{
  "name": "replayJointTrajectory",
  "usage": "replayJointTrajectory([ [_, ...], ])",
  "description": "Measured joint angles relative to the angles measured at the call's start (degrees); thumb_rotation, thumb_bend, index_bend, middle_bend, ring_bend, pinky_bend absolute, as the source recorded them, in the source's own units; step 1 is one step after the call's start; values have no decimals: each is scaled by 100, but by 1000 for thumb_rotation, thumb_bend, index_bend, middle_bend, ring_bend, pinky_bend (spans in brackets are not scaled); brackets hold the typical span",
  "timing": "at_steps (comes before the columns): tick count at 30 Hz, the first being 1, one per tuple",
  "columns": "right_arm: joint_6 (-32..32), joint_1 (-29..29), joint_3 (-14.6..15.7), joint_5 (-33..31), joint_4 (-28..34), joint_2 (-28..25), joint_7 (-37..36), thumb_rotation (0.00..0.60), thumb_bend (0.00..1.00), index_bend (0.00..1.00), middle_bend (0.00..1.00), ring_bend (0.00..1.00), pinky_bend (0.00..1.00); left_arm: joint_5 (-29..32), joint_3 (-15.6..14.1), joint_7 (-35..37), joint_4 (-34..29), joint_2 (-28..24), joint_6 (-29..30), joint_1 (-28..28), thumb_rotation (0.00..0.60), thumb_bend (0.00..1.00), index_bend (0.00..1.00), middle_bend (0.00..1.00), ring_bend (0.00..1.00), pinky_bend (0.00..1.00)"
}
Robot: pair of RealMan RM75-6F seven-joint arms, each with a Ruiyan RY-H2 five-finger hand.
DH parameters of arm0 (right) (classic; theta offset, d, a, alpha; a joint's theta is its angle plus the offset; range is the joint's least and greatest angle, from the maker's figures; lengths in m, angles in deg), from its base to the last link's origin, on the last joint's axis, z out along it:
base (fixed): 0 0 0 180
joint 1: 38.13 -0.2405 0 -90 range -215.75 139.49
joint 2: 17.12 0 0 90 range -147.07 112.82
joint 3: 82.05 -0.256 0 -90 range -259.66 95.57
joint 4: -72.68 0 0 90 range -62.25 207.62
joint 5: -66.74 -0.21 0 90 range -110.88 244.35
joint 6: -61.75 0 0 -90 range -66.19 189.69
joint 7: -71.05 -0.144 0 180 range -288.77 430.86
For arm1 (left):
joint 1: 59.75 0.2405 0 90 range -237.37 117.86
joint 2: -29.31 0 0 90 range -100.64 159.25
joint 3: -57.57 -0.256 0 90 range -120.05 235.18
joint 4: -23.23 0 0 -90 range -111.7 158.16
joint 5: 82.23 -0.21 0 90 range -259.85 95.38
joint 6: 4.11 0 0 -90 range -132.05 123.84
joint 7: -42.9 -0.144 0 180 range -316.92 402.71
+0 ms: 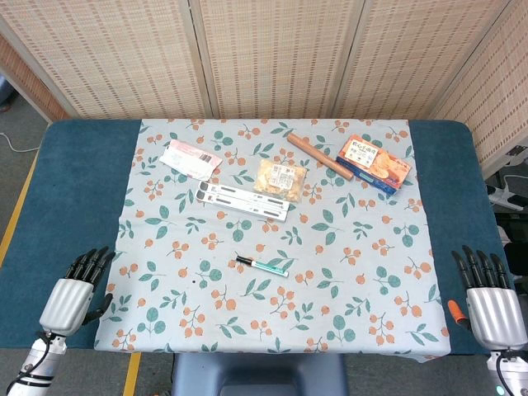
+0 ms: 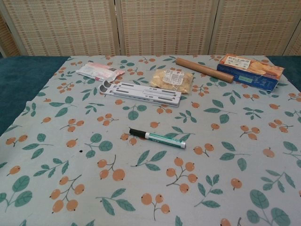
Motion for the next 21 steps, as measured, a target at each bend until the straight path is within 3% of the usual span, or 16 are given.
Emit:
replayJointTrajectory([
  [3,-211,-59,-106,32,1,192,-22,600,156,0,11,0,0,12,33,14,2,-2,-65,-15,600,396,0,0,0,112],
  [5,-422,-159,-199,19,63,320,60,600,156,6,75,0,0,3,58,56,-19,-5,-90,-34,600,396,0,0,0,112],
  [11,-1260,-763,-723,-350,494,1042,1133,600,157,162,250,0,0,-83,64,159,-70,-34,-218,-92,600,399,0,0,0,113],
  [16,-1776,-1443,-1279,-1119,622,2250,2683,600,157,266,319,0,0,-89,75,218,-114,-111,-254,-93,600,399,0,0,0,112],
  [21,-2026,-2145,-1718,-1856,273,3778,3926,600,159,332,353,0,0,-74,121,352,-150,-238,-150,-40,600,399,0,0,0,113],
])
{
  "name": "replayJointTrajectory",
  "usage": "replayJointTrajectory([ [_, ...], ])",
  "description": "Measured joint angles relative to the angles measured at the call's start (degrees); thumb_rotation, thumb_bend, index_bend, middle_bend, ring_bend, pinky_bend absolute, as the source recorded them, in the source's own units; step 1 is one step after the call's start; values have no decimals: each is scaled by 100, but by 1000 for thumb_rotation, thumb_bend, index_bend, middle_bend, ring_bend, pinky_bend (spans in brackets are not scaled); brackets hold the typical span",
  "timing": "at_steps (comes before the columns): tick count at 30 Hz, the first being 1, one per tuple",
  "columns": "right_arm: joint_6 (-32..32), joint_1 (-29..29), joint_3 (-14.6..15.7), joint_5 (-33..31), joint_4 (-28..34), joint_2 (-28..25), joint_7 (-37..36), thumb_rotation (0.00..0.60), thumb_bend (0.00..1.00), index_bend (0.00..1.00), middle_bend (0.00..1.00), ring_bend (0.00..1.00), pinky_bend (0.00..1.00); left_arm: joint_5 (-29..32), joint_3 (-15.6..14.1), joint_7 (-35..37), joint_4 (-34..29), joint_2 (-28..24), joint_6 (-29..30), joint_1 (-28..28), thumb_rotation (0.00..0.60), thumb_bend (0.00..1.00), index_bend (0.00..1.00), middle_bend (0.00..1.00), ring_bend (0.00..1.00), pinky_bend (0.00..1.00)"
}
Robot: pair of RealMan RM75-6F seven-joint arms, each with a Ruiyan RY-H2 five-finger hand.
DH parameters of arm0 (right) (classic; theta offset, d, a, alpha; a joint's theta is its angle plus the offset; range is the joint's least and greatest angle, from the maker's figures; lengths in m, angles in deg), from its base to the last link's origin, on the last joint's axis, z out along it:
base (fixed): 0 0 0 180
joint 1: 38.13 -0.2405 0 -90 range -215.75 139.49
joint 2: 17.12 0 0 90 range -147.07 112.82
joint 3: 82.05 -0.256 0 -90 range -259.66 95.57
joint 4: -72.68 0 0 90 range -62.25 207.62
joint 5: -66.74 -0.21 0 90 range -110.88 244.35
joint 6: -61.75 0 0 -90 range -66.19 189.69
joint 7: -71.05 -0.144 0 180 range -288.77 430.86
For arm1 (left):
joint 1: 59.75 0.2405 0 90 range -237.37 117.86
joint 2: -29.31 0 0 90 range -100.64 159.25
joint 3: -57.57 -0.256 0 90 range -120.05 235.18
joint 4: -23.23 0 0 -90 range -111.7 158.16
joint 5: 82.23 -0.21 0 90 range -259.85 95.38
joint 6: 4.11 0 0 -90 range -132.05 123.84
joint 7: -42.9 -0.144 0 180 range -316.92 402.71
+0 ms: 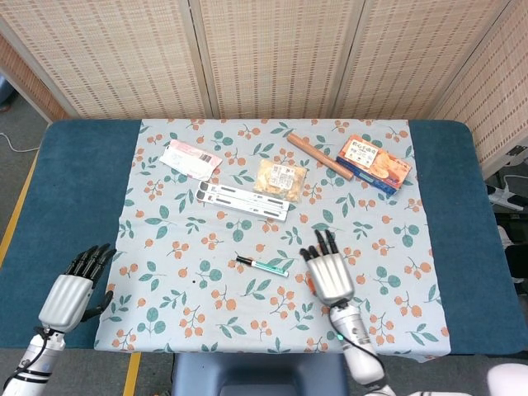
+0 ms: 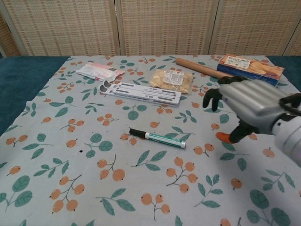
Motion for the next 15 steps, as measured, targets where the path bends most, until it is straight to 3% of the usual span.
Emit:
replayJointTrajectory([
  [6,-122,-720,-417,-615,-953,1255,837,600,175,365,375,0,0,-39,-20,113,-29,-94,15,31,600,399,0,0,0,113],
  [15,-214,-1210,-675,-940,-2133,1998,1217,600,196,390,390,12,0,-41,-22,249,-43,-220,56,113,600,399,0,0,0,113],
])
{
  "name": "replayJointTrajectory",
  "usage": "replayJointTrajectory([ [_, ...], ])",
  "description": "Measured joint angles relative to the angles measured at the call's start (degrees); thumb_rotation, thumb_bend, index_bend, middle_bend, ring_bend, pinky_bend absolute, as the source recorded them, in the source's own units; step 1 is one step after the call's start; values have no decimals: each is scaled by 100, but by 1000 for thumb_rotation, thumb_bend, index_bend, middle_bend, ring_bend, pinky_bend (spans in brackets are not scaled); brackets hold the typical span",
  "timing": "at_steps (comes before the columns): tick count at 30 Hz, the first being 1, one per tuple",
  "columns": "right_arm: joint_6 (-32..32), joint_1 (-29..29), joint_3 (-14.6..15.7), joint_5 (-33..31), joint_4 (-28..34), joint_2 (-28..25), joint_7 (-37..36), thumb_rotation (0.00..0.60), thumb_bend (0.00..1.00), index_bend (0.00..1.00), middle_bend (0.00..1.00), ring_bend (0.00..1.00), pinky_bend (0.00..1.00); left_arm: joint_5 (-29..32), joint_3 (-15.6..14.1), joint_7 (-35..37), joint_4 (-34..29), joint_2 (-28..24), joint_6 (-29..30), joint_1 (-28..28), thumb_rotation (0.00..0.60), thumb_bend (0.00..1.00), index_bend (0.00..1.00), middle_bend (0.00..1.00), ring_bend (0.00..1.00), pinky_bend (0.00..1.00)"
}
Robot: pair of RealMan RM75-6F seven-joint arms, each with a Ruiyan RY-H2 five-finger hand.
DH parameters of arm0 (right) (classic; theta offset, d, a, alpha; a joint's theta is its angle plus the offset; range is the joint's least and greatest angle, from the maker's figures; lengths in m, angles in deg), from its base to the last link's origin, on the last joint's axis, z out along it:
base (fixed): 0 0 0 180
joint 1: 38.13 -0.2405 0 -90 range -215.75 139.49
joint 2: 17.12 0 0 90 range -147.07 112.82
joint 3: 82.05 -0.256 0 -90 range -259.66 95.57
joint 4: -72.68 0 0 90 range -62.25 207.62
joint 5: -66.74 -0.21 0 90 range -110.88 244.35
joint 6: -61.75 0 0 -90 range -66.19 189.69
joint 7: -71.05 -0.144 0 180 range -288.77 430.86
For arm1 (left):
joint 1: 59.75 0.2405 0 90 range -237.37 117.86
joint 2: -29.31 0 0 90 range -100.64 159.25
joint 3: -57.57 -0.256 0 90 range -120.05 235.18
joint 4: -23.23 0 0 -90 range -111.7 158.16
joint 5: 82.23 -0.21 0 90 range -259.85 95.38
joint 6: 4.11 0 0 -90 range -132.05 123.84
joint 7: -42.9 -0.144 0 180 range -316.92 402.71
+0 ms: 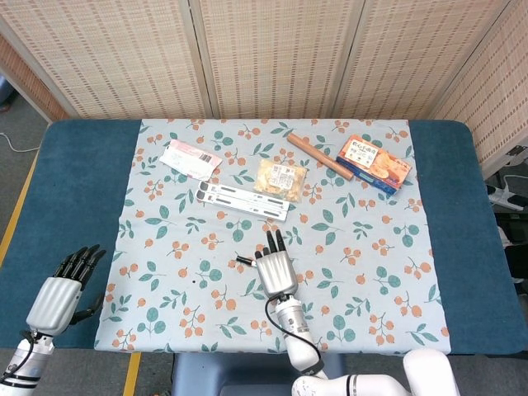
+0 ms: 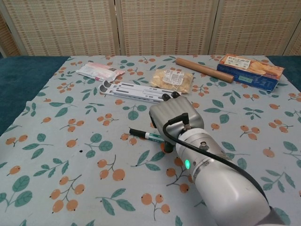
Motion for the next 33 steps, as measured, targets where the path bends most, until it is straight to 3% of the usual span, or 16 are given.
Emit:
replayJointTrajectory([
  [17,-188,-252,-12,-344,-717,247,47,600,281,507,464,77,0,106,76,-104,5,22,-188,-17,600,401,0,0,0,113],
  [29,-192,-321,103,-164,-774,242,-108,600,338,781,667,252,0,42,79,-131,-23,24,-179,-3,600,405,0,0,0,117],
  [33,-175,-333,195,44,-759,168,-225,600,352,883,753,338,0,-58,62,-106,-11,67,-128,2,600,422,41,0,0,135],
])
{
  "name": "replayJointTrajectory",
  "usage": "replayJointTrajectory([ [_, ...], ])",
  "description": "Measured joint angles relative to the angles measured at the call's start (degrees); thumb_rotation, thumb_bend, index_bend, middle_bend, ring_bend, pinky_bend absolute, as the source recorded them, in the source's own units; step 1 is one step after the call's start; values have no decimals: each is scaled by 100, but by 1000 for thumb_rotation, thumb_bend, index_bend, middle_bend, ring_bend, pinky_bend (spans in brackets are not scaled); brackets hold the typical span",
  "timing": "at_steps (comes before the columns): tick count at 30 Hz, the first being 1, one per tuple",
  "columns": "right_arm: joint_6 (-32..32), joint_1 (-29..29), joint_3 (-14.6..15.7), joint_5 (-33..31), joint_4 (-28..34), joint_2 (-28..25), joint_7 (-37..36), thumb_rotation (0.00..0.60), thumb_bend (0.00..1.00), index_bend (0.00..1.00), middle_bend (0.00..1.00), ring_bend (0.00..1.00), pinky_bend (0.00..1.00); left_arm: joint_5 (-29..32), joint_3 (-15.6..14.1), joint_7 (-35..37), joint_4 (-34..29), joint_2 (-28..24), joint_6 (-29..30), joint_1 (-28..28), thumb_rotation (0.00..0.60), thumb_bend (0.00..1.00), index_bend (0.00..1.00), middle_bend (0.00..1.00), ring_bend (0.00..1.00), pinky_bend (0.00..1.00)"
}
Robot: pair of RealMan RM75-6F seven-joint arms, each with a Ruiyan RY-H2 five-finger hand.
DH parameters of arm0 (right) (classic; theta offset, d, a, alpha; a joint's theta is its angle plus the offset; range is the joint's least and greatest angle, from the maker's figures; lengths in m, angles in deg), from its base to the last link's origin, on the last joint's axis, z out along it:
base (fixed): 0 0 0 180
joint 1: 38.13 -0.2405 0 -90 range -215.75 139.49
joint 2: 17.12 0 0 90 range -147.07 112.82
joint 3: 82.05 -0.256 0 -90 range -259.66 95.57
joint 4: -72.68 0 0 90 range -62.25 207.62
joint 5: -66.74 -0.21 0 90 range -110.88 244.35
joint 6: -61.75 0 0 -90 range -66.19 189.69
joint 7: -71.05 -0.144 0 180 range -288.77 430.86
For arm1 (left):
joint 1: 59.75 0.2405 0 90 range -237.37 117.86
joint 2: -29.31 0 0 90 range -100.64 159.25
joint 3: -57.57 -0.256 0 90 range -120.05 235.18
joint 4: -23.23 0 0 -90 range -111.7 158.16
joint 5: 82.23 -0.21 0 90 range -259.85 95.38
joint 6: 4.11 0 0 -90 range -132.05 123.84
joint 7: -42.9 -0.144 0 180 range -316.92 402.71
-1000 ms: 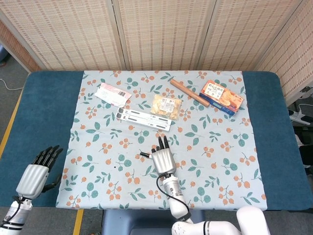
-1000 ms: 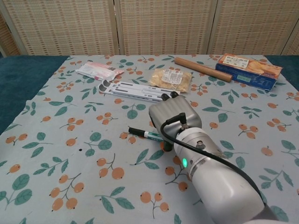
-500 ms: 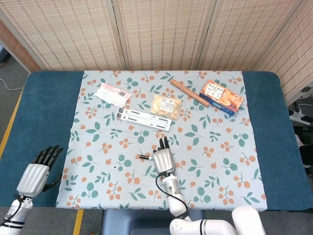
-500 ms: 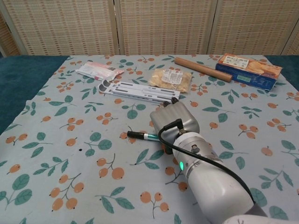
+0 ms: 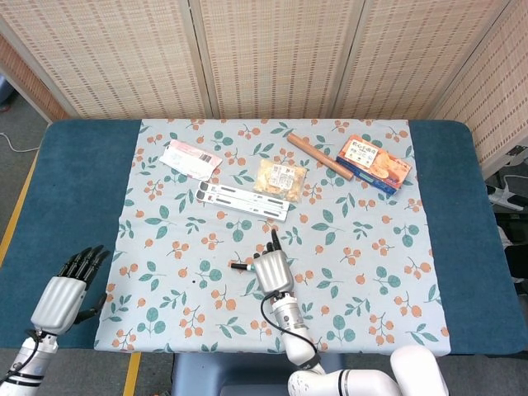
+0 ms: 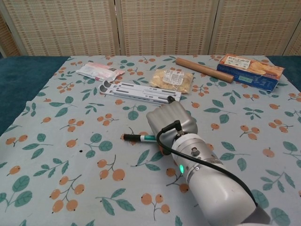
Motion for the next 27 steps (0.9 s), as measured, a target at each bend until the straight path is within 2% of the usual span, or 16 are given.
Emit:
replayJointTrajectory([
  [7,-6,-49,169,361,81,-197,-63,600,356,949,819,411,0,-154,-56,-61,-8,135,-5,-17,600,425,111,15,0,160],
  [11,-18,-85,221,528,162,-320,-40,600,361,976,842,458,0,-233,2,-205,-24,277,69,-45,600,433,191,135,6,200],
  [15,-30,-92,234,639,265,-450,-121,600,363,982,849,476,0,-282,105,-446,-127,483,-25,-194,600,431,254,215,60,226],
  [22,-82,-63,117,543,306,-442,-284,600,363,983,849,478,0,-37,237,-924,-419,975,-921,-642,600,392,287,225,78,250],
  [27,-97,-63,41,540,331,-437,-429,600,363,983,849,478,0,439,437,-1607,-385,1651,-1418,-934,600,374,225,210,80,275],
])
